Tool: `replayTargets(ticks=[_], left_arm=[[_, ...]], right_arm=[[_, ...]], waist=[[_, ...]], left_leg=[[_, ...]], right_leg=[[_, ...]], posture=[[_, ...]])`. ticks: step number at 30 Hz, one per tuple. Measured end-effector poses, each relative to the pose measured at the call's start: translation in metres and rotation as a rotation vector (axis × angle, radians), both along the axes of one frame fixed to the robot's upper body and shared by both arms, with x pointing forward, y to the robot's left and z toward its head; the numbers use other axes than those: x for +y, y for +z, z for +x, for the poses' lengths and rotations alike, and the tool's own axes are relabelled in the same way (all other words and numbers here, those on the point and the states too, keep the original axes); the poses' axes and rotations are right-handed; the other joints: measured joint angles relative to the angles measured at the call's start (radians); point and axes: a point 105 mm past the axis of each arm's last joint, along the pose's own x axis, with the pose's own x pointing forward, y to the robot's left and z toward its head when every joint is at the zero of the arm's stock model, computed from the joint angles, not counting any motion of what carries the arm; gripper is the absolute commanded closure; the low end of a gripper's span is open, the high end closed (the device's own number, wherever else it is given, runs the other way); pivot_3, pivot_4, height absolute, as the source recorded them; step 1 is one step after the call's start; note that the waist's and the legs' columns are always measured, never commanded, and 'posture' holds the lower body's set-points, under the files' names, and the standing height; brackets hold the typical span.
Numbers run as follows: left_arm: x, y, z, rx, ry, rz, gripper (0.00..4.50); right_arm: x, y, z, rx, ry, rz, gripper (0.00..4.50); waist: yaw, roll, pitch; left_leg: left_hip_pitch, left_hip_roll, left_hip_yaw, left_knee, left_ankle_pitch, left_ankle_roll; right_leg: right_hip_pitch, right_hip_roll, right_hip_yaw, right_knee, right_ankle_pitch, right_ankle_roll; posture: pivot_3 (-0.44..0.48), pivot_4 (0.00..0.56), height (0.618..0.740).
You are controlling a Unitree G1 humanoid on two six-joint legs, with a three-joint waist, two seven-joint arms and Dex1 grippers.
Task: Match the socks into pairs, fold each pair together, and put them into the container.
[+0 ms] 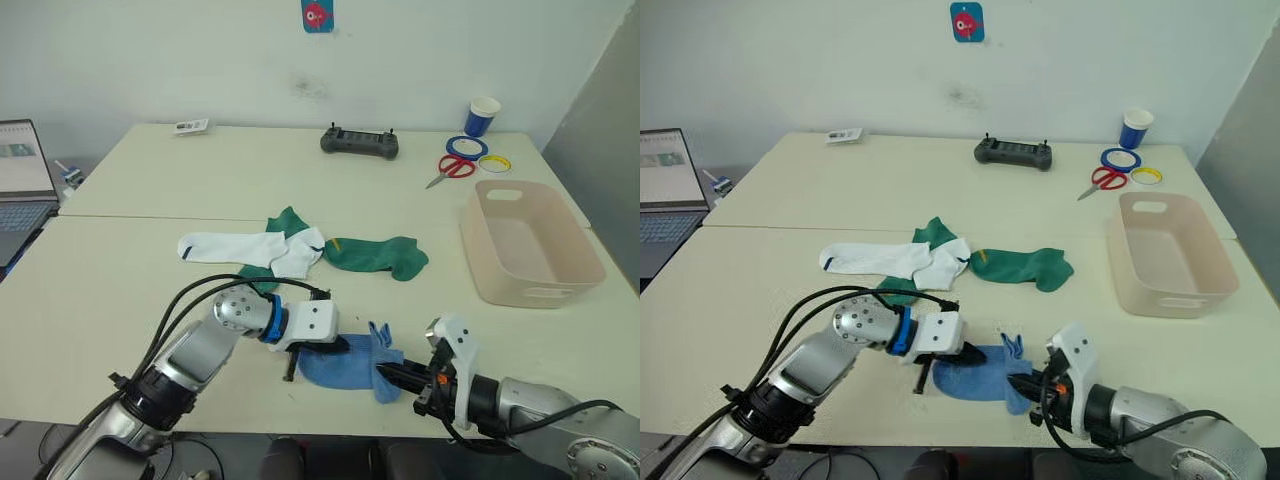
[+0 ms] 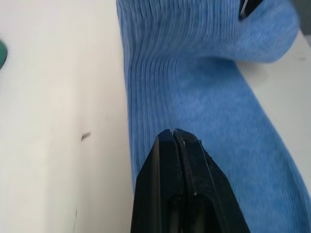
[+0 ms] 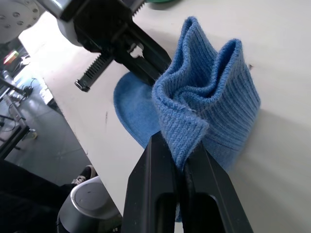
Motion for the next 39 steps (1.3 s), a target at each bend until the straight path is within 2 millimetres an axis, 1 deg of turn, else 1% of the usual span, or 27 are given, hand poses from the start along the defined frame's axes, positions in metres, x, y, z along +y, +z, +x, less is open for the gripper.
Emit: replayTargets(ticks=[4, 8, 13, 16, 17, 20, 21, 22, 26, 27, 30, 31, 33, 35, 37, 39], left_arm=[[-0.001, -0.002, -0.001, -0.029, -0.018, -0.001, 4.50], [-0.001, -0.002, -0.001, -0.028, -0.016, -0.004, 4.50], [0.002, 0.000, 0.001, -0.010, 0.031, -0.018, 4.50], [0.003, 0.001, 0.000, -0.007, 0.043, -0.017, 4.50], [0.004, 0.001, 0.000, -0.005, 0.049, -0.016, 4.50], [0.013, 0.005, 0.004, 0.005, 0.112, -0.018, 4.50], [0.018, 0.007, 0.006, 0.014, 0.142, -0.021, 4.50], [0.022, 0.009, 0.008, 0.033, 0.183, -0.036, 4.50], [0.036, 0.025, 0.016, 0.109, 0.336, -0.132, 4.50], [0.039, 0.030, 0.018, 0.124, 0.366, -0.161, 4.50], [0.047, 0.044, 0.021, 0.136, 0.405, -0.216, 4.50], [0.050, 0.048, 0.021, 0.140, 0.405, -0.224, 4.50], [0.047, 0.056, 0.021, 0.144, 0.372, -0.238, 4.50], [0.042, 0.066, 0.019, 0.125, 0.313, -0.241, 4.50], [0.033, 0.074, 0.016, 0.093, 0.246, -0.242, 4.50], [0.020, 0.071, 0.011, 0.059, 0.170, -0.227, 4.50]], right_arm=[[0.013, 0.002, 0.011, 0.013, 0.044, 0.018, 4.48], [0.022, -0.001, 0.019, 0.047, 0.065, 0.021, 4.48], [0.036, -0.012, 0.025, 0.106, 0.093, 0.007, 4.48], [0.039, -0.020, 0.026, 0.133, 0.097, -0.011, 3.67], [0.039, -0.020, 0.027, 0.125, 0.096, -0.018, 3.31], [0.038, -0.010, 0.031, 0.074, 0.097, -0.020, 2.26], [0.037, -0.006, 0.030, 0.065, 0.099, -0.013, 2.01], [0.036, -0.002, 0.029, 0.057, 0.105, -0.002, 1.58], [0.024, 0.016, 0.025, 0.002, 0.134, 0.021, 0.25], [0.020, 0.019, 0.024, -0.016, 0.140, 0.010, 0.03], [0.009, 0.023, 0.027, -0.064, 0.114, -0.007, 0.03], [0.006, 0.023, 0.031, -0.089, 0.091, -0.023, 0.22], [-0.001, 0.020, 0.039, -0.133, 0.046, -0.066, 0.66], [-0.001, 0.014, 0.042, -0.156, 0.028, -0.089, 1.35], [0.005, 0.007, 0.041, -0.167, 0.055, -0.109, 2.04], [0.010, -0.004, 0.039, -0.177, 0.100, -0.153, 2.78]], waist=[[0.001, -0.001, 0.001], [0.001, -0.001, 0.001], [0.001, -0.001, 0.001], [0.000, -0.001, 0.001], [0.000, -0.001, 0.001], [-0.001, -0.001, 0.001], [0.000, 0.000, 0.001], [0.000, 0.000, 0.002], [0.000, 0.000, 0.003], [0.000, 0.000, 0.003], [0.000, 0.000, 0.004], [0.000, 0.000, 0.004], [0.000, 0.000, 0.004], [0.000, 0.000, 0.004], [0.001, 0.000, 0.004], [0.001, 0.000, 0.004]], left_leg=[[0.000, 0.000, -0.001, 0.000, 0.000, 0.000], [0.000, 0.000, -0.001, 0.000, 0.000, 0.000], [0.000, 0.000, -0.002, 0.000, 0.000, 0.000], [0.000, 0.000, -0.002, 0.000, 0.000, 0.000], [0.000, 0.000, -0.002, 0.000, 0.000, 0.000], [0.000, 0.000, -0.003, 0.000, 0.000, 0.000], [0.000, 0.000, -0.003, 0.000, 0.000, 0.000], [-0.001, 0.000, -0.004, 0.000, 0.000, 0.000], [-0.002, 0.000, -0.004, 0.000, 0.000, 0.000], [-0.002, 0.000, -0.005, 0.000, 0.000, 0.000], [-0.002, 0.000, -0.005, 0.000, 0.000, 0.000], [-0.002, 0.000, -0.005, 0.000, 0.000, 0.000], [-0.002, 0.000, -0.005, 0.000, 0.000, 0.000], [-0.002, 0.000, -0.004, 0.000, 0.000, 0.000], [-0.002, 0.000, -0.004, 0.000, 0.000, 0.000], [-0.002, 0.000, -0.003, 0.000, 0.000, 0.000]], right_leg=[[0.000, 0.000, -0.001, 0.000, 0.000, 0.000], [0.000, 0.000, -0.001, 0.000, 0.000, 0.000], [0.000, 0.000, -0.001, 0.000, 0.000, 0.000], [0.000, 0.000, -0.001, 0.001, 0.000, 0.000], [0.000, 0.000, -0.001, 0.001, 0.000, 0.000], [-0.001, 0.000, -0.002, 0.001, 0.000, 0.000], [-0.001, 0.000, -0.003, 0.001, 0.000, 0.000], [-0.001, 0.000, -0.003, 0.001, 0.000, 0.000], [-0.001, 0.000, -0.004, 0.000, 0.000, 0.000], [-0.001, 0.000, -0.004, 0.000, 0.000, 0.000], [-0.001, 0.000, -0.004, 0.000, 0.000, 0.000], [-0.001, 0.000, -0.004, 0.000, 0.000, 0.000], [-0.001, 0.000, -0.004, 0.000, 0.000, 0.000], [-0.001, 0.000, -0.004, 0.000, 0.000, 0.000], [-0.001, 0.000, -0.004, -0.001, 0.000, 0.000], [-0.001, 0.000, -0.003, -0.001, -0.001, 0.000]], posture=[[0.000, 0.150, 0.740], [0.000, 0.150, 0.740], [0.000, 0.150, 0.740], [0.000, 0.150, 0.740], [0.000, 0.150, 0.740], [0.000, 0.150, 0.740], [0.000, 0.150, 0.740], [0.000, 0.150, 0.740], [0.000, 0.150, 0.740], [0.000, 0.150, 0.740], [0.000, 0.150, 0.740], [0.000, 0.150, 0.740], [0.000, 0.150, 0.740], [0.000, 0.150, 0.740], [0.000, 0.150, 0.740], [0.000, 0.150, 0.740]])
